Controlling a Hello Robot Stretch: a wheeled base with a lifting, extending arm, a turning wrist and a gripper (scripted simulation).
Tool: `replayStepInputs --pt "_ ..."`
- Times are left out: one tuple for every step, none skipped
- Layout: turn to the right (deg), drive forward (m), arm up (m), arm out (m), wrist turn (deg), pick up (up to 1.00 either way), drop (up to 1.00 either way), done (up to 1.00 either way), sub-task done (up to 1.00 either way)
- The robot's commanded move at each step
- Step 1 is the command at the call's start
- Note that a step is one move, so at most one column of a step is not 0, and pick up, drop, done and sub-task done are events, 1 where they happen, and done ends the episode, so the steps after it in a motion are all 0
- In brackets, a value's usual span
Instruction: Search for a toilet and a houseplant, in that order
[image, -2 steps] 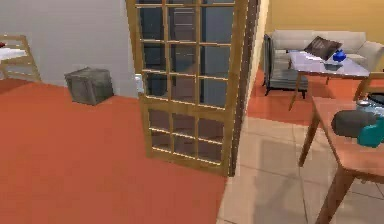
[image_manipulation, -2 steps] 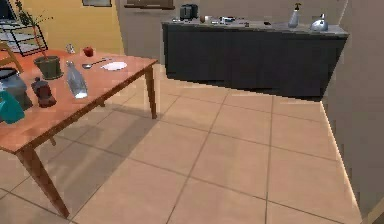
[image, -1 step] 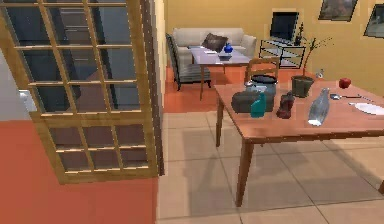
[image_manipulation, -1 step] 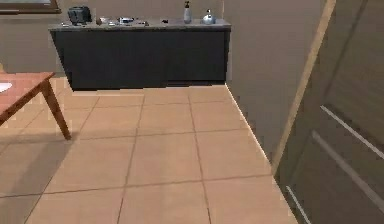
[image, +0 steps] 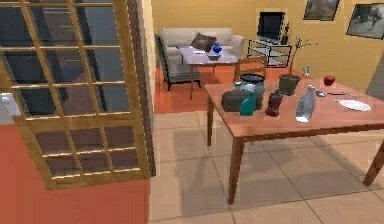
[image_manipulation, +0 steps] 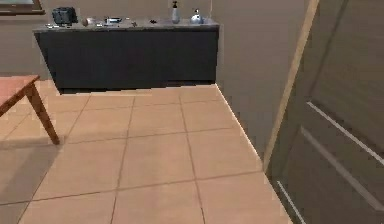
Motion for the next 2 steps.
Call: replayStepInputs --pt "0.0 0.25 0.00 0.00 0.0 0.00 0.00 0.00 0.00" --pt "-45.0 0.00 0.00 0.00 0.0 0.00 0.00 0.00 0.00"
